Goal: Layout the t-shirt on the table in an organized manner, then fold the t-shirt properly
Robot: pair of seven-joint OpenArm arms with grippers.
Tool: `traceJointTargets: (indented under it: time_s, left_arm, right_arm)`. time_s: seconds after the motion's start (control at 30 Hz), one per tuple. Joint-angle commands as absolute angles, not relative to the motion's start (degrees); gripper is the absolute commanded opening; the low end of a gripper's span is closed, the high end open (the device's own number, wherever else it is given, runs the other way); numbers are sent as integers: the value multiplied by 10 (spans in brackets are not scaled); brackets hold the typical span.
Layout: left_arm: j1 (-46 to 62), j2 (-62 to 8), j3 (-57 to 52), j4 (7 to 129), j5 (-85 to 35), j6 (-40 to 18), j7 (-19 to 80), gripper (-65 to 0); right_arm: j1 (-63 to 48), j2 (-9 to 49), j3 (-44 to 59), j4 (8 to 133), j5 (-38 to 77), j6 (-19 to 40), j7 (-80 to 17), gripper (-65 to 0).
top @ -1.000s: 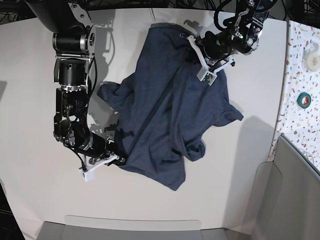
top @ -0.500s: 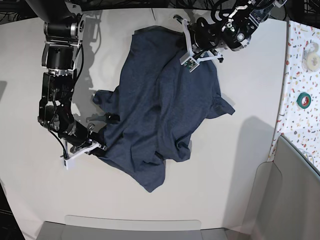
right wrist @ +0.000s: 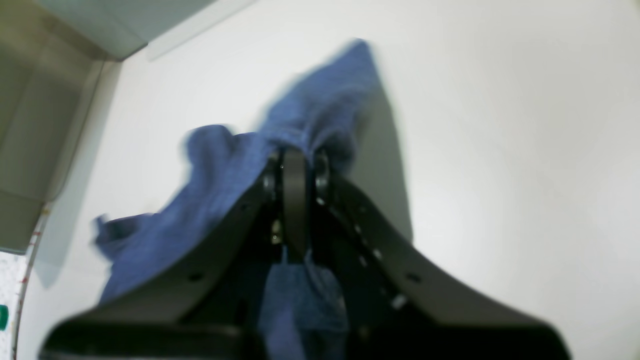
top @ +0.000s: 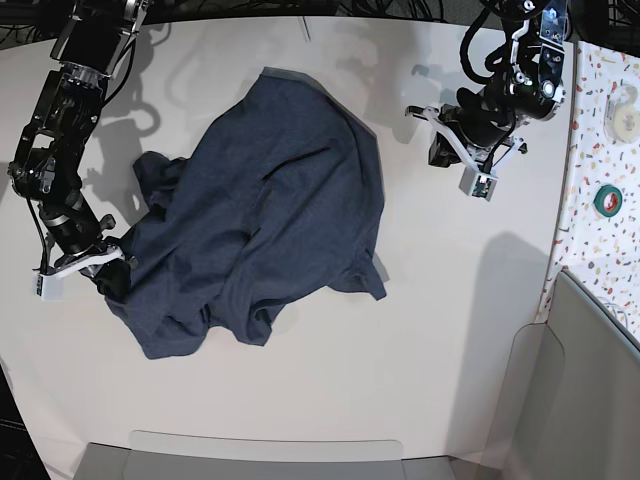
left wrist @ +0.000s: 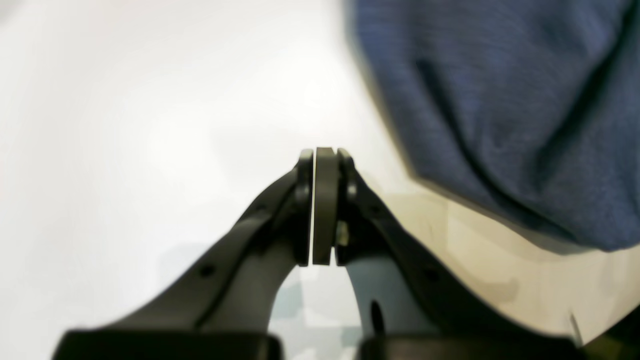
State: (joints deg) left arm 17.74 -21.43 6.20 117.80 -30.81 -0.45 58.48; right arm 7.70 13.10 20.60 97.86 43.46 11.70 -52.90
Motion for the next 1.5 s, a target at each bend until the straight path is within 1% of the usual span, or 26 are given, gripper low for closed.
traceJointTargets:
  time_s: [0.0,0.07,0.17,0.23,0.43,0.57,0.77,0.93,1.1,1.27,1.37,1.47]
  left_arm:
    - [176,-211,57,1188,-313,-6,578,-650]
    - [176,-209,59,1188,-313,-6,578,-650]
    - [175,-208,60,1188,-314,-6,578,-650]
    - [175,-208,60,1188,-314,-6,578,-650]
    - [176,-211,58,1187,-314,-6,579,-650]
    - [176,-211,57,1186,-314,-6,580,-650]
    - [176,-211,60,1185,-314,-6,586,-650]
    - [177,-211,60,1185,-314,-6,587,-650]
    - [183,-209,60,1185,-314,-6,587,-650]
    - [183,-209,59,1185,-314,-6,585,-650]
    - [183,-209,58,1185,-314,-6,586,-650]
    - [184,-209,58,1185,-314,-6,586,-650]
  right_arm:
    - [86,131,205,1004,449,124,-514,-650]
    - [79,119,208,1039,449,124,-514,-650]
    - [80,116,207,1104,446,124,-514,-650]
    - [83,116,209,1120,445,124,-514,-650]
    - [95,113,204,1105,399,124,-514,-650]
    - [97,89,197,1108,370,124,-514,-650]
    - [100,87,196,1103,367,124,-514,-650]
    - [120,87,194,1084,315,124,-514,-650]
    - [140,87,145,1136,315,124,-514,-650]
    - [157,86,45,1144,313,124,-512,-650]
    - [161,70,-5,1144,305,124,-512,-650]
    - [161,51,-30,1144,279,124,-512,-650]
